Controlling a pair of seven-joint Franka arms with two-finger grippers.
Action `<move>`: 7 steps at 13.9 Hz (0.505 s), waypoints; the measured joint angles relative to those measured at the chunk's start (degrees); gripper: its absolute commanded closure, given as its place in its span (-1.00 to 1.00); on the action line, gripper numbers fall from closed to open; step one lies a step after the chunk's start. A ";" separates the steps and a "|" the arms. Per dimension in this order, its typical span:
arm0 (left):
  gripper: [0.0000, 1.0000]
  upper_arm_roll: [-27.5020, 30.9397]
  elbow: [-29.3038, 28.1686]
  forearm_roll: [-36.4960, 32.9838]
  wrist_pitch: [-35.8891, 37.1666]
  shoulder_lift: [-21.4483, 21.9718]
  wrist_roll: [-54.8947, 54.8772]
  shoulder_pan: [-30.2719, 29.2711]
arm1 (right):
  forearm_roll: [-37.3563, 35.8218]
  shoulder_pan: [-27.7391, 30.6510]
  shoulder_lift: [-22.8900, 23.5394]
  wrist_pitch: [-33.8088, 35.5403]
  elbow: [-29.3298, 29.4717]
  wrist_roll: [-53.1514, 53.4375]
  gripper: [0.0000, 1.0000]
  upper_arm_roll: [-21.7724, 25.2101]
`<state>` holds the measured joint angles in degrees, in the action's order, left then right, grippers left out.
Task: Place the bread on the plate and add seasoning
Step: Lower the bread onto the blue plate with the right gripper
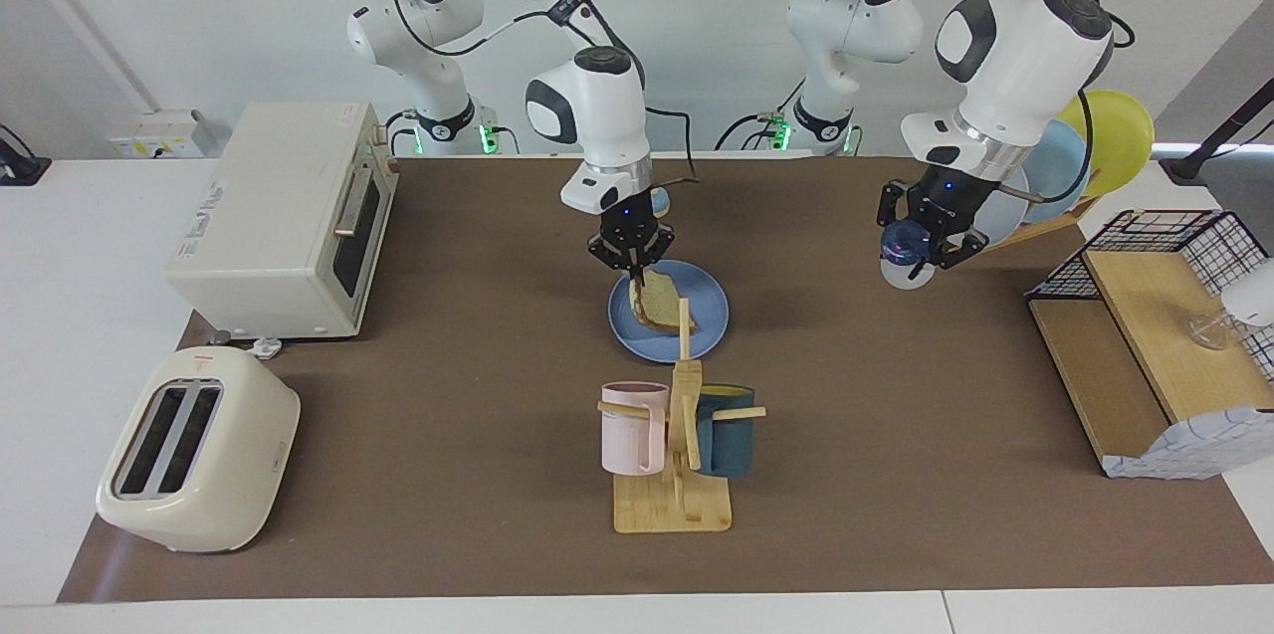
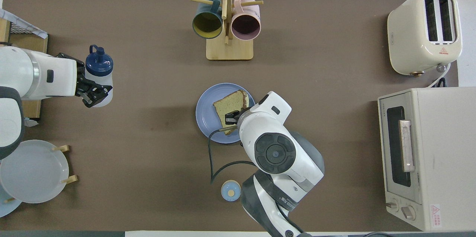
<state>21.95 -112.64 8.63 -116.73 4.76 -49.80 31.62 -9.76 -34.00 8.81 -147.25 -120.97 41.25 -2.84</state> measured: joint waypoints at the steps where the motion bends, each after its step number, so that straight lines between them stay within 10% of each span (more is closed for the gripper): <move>1: 1.00 0.01 0.00 0.00 0.73 0.14 -1.12 -0.07 | 0.00 0.10 -0.04 -0.01 -0.09 0.00 -0.91 0.00; 7: 1.00 0.00 -0.03 0.02 3.72 0.67 -5.56 -0.43 | 0.00 0.23 -0.24 -0.03 -0.21 0.02 -1.00 -0.02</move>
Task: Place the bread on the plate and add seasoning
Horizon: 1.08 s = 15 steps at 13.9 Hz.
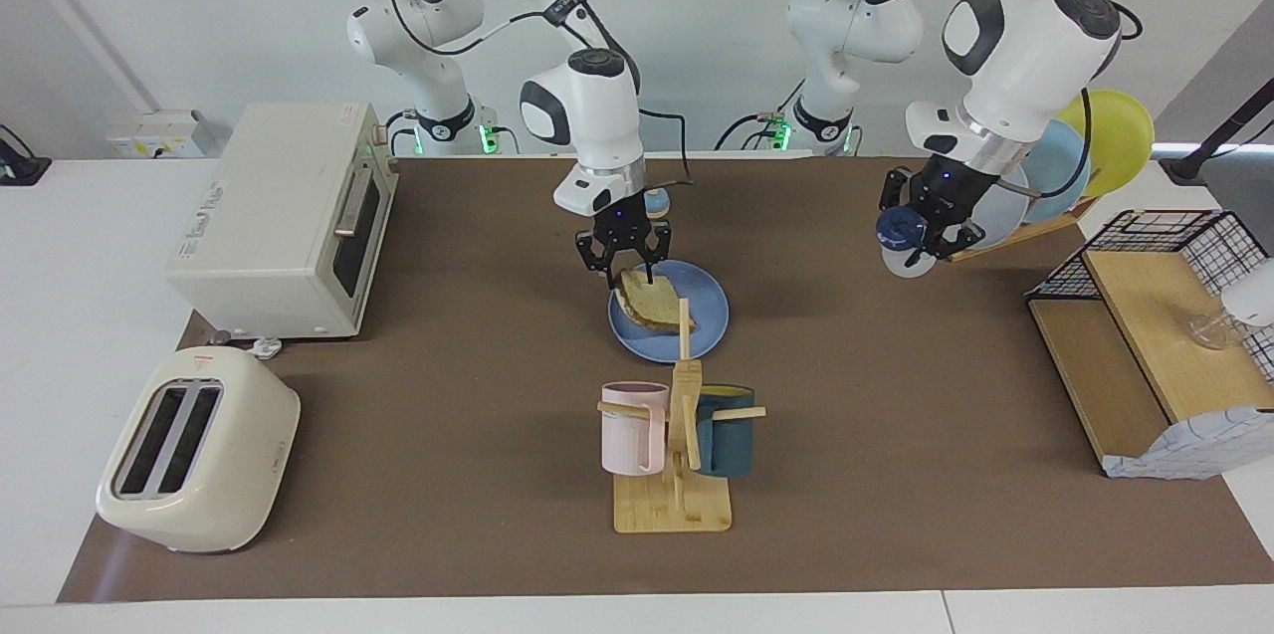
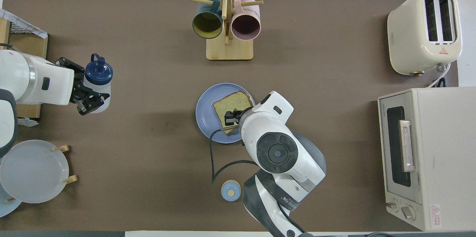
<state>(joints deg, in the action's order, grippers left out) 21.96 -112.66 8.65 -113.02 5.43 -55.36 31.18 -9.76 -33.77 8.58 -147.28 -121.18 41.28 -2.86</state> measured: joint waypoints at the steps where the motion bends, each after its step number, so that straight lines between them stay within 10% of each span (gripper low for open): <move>1: 1.00 -0.03 0.00 0.00 0.13 0.01 -0.13 0.00 | -0.01 0.16 -0.01 -0.04 0.00 0.00 -1.00 -0.01; 8: 1.00 -0.23 -0.02 0.05 0.55 0.01 -2.38 0.03 | -0.32 2.19 -0.12 0.22 3.44 -0.31 -1.00 -0.01; 15: 1.00 -1.80 -0.30 0.27 1.28 0.32 -3.31 4.61 | 13.51 1.95 0.82 22.64 23.23 -0.57 -1.00 -0.28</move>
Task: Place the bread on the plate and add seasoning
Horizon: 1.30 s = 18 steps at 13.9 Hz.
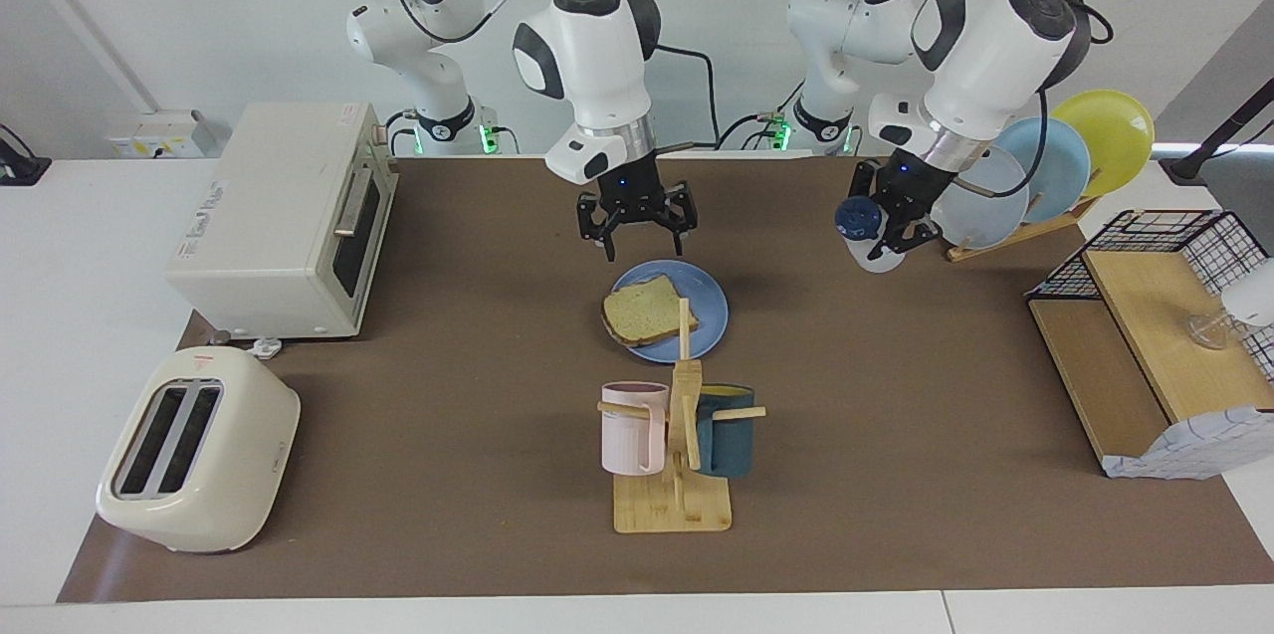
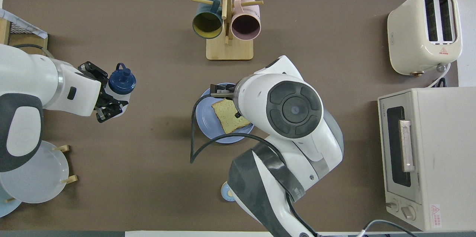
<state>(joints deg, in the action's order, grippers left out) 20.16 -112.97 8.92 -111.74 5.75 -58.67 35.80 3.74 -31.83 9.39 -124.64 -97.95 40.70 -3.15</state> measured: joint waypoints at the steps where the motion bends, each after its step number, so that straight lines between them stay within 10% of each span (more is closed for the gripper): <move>1: 1.00 -0.09 -0.13 0.00 0.16 0.16 0.00 1.21 | 2.50 0.00 0.04 2.40 2.31 0.00 -1.00 -0.01; 10: 1.00 -0.94 -4.48 0.01 0.35 2.73 -2.55 5.27 | 13.62 0.34 -4.01 11.47 10.37 0.33 -0.80 0.08; 18: 1.00 -1.58 -5.27 1.60 0.35 3.32 -2.36 6.20 | 13.63 -4.07 -0.93 1.36 10.41 4.82 -0.37 -0.30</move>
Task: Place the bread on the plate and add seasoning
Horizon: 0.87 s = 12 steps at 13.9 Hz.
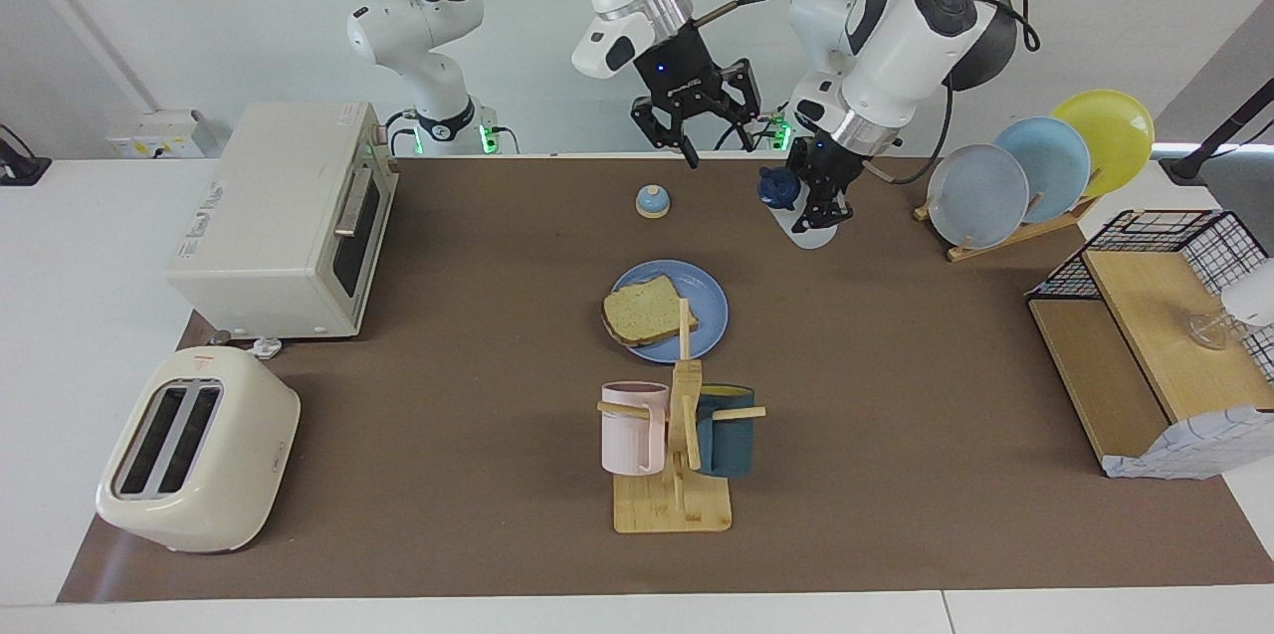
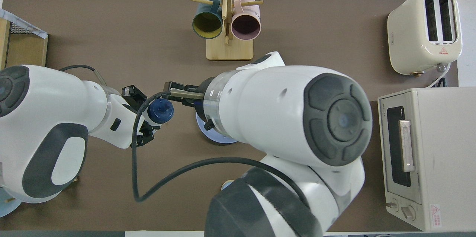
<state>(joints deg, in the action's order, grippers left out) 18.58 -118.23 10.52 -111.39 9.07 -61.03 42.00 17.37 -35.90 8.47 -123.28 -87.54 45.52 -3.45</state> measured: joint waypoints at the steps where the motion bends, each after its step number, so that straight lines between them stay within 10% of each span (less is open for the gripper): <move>1: 1.00 0.01 -0.01 0.02 0.00 0.00 0.20 0.26 | -0.03 -1.14 0.83 -1.32 -0.01 0.54 -0.35 -0.02; 12: 1.00 0.01 -0.15 1.19 -0.01 0.19 0.38 1.17 | -0.59 -2.12 1.75 -2.58 0.14 1.06 0.04 0.04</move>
<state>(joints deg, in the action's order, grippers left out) 18.59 -118.39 11.72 -111.39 9.26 -60.65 43.17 16.78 -38.02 10.21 -125.86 -87.40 46.58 -3.41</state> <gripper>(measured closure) 0.564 0.476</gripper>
